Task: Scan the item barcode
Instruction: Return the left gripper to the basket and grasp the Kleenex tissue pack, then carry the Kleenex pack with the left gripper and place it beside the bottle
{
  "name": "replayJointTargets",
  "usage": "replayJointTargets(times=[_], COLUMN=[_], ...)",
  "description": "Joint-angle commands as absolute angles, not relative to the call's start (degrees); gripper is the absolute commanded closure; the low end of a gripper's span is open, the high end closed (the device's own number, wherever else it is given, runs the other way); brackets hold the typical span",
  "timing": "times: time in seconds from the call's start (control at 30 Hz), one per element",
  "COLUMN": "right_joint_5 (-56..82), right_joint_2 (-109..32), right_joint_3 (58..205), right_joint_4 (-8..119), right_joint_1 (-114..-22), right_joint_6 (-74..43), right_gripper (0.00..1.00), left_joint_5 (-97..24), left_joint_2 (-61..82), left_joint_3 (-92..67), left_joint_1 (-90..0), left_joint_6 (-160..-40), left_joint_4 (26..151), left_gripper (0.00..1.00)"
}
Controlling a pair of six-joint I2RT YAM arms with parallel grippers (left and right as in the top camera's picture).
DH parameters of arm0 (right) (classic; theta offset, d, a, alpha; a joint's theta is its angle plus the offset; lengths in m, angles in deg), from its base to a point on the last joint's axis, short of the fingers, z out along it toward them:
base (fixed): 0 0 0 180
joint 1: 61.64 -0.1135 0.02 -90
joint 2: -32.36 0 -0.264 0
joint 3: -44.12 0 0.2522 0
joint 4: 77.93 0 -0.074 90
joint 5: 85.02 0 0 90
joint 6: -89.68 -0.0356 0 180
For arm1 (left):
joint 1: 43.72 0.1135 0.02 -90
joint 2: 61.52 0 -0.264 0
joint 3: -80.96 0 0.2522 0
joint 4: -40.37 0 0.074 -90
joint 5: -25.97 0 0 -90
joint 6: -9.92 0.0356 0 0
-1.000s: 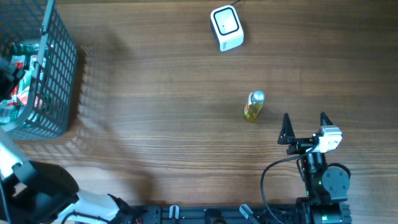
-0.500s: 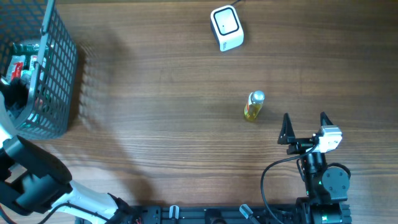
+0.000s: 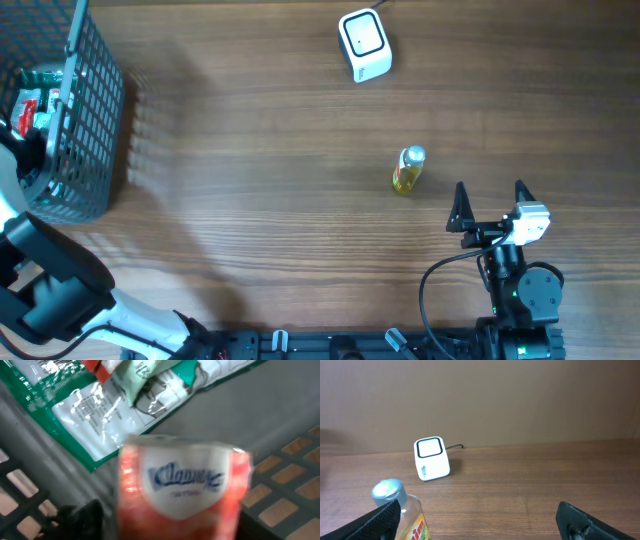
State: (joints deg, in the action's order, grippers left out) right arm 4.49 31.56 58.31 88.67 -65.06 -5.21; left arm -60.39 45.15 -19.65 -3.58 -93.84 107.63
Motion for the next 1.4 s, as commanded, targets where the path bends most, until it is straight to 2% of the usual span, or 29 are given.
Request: replayJointTargets(times=[0.0,0.17,0.43,0.5,0.73,0.97,1.07,1.37], right_joint_5=[3.72,3.72,3.72,3.72,3.72,3.72,3.72,3.72], right_joint_2=[31.56,31.56,31.56,31.56,31.56,31.56,31.56,31.56], right_joint_3=[58.18,58.18,58.18,58.18,58.18,58.18,58.18,58.18], right_joint_4=[88.82,88.82,88.82,88.82,88.82,88.85,88.85,88.82], right_joint_1=[-64.73,-64.73,-64.73,-64.73,-64.73,-64.73,-64.73,-64.73], right_joint_6=[-5.18,-5.21,-5.21,-5.21,-5.18,-5.21,-5.21,-5.21], right_gripper=[0.00,0.00,0.00,0.00,0.00,0.00,0.00,0.00], left_joint_5=[-60.85,-60.85,-60.83,-60.83,-60.96,-66.73,-66.65,-59.87], left_joint_2=[47.49,48.14,49.26,49.21,45.17,40.65,40.36,41.02], left_joint_3=[-19.15,-19.13,-19.04,-19.06,-19.06,-19.06,-19.06,-19.04], left_joint_1=[-3.42,-3.42,-3.42,-3.42,-3.40,-3.40,-3.42,-3.58], left_joint_6=[-93.31,-93.31,-93.31,-93.31,-93.31,-93.36,-93.36,-92.28], left_joint_4=[107.24,107.06,107.24,107.59,108.13,109.46,109.84,107.61], left_gripper=[0.37,0.25,0.27,0.25,0.01,0.03,0.00,0.00])
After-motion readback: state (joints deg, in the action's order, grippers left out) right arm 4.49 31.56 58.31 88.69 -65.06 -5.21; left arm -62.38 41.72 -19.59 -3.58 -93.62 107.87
